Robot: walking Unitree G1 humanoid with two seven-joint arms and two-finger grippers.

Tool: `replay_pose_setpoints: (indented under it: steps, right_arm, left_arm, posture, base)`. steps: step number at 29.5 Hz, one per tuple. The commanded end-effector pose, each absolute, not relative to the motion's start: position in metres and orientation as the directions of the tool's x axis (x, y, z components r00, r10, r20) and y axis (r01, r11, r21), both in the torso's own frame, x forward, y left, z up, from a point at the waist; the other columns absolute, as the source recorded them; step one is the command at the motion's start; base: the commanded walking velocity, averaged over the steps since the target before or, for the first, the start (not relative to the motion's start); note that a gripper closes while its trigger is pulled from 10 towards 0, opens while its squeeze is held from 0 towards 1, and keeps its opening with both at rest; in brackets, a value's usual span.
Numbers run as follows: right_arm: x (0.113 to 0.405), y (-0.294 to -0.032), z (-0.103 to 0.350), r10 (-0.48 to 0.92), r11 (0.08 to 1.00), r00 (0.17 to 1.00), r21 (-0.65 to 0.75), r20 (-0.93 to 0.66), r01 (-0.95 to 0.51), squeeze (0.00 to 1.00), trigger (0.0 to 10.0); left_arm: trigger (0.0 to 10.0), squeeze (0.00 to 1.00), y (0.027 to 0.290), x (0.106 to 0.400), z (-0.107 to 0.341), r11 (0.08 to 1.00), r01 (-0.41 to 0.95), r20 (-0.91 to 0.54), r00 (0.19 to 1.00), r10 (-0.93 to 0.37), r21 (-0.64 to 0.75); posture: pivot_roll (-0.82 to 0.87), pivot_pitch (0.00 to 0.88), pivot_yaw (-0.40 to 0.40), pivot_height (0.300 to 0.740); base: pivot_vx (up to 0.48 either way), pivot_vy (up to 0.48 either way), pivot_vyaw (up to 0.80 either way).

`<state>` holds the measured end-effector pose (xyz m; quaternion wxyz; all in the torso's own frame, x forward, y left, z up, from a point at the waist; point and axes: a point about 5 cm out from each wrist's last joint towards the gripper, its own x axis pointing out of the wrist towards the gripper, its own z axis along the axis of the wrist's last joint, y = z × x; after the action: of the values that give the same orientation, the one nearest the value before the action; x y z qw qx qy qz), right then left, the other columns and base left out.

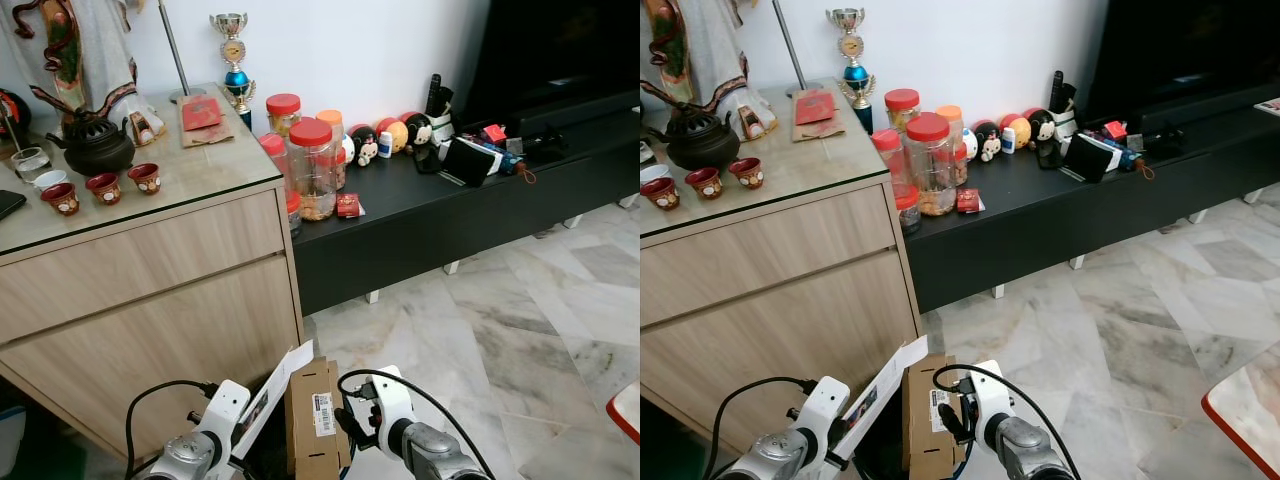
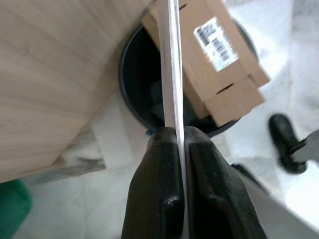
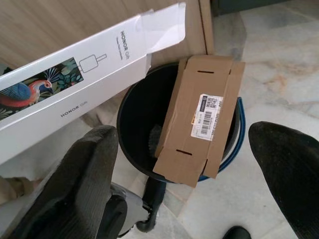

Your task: Picking trash to rubbish bin

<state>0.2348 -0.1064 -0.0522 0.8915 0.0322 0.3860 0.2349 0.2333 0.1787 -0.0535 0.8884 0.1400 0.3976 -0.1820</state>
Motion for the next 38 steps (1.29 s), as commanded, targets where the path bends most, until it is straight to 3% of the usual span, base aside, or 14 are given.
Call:
replay_pose_setpoints:
  steps: [1,9,10,11,12,31,32,38]
  right_arm:
    - [0.241,-0.104,-0.047,0.457,0.879,0.604,0.226,-0.653,-0.421,0.00,10.0]
    - [0.240,-0.106,-0.048,0.469,0.874,0.601,0.240,-0.647,-0.423,0.00,10.0]
    - [0.239,-0.106,-0.048,0.469,0.874,0.601,0.239,-0.648,-0.424,0.00,10.0]
    - [0.239,-0.106,-0.048,0.468,0.874,0.601,0.238,-0.648,-0.424,0.00,10.0]
    - [0.239,-0.106,-0.048,0.467,0.874,0.601,0.238,-0.649,-0.423,0.00,10.0]
    - [0.231,-0.114,-0.055,0.425,0.897,0.599,0.226,-0.679,-0.381,0.00,10.0]
    - [0.231,-0.115,-0.055,0.421,0.899,0.599,0.225,-0.681,-0.376,0.00,10.0]
    - [0.223,-0.119,-0.061,0.393,0.912,0.593,0.218,-0.703,-0.347,0.00,10.0]
  left_arm:
    - [10.0,0.00,0.184,0.232,-0.054,0.885,0.448,-0.765,0.613,-0.200,0.127]
    - [10.0,0.00,0.189,0.240,-0.047,0.831,0.519,-0.754,0.623,-0.208,0.200]
    - [10.0,0.89,0.189,0.242,-0.045,0.832,0.516,-0.748,0.631,-0.208,0.204]
    - [10.0,0.89,0.189,0.243,-0.045,0.832,0.516,-0.745,0.634,-0.209,0.206]
    - [10.0,1.00,0.189,0.244,-0.044,0.828,0.520,-0.744,0.635,-0.209,0.211]
    - [10.0,1.00,0.199,0.246,-0.042,0.852,0.453,-0.734,0.667,-0.127,0.264]
    - [10.0,0.00,0.200,0.246,-0.042,0.865,0.430,-0.731,0.672,-0.115,0.260]
    - [10.0,0.00,0.213,0.234,-0.049,0.946,0.254,-0.740,0.672,-0.022,0.203]
  posture:
    - [0.06,0.000,0.037,0.740]
    - [0.06,0.010,0.023,0.740]
    - [0.06,0.009,0.022,0.740]
    - [0.06,0.009,0.022,0.740]
    - [0.06,0.011,0.021,0.740]
    - [0.06,0.006,0.022,0.740]
    - [0.06,0.006,0.022,0.740]
    - [0.07,0.006,0.028,0.740]
  base:
    - [0.000,0.000,0.00]
    - [0.000,0.000,0.00]
    - [0.000,0.000,0.00]
    - [0.000,0.000,0.00]
    - [0.000,0.000,0.00]
    - [0.000,0.000,0.00]
    - [0.000,0.000,0.00]
    - [0.000,0.000,0.00]
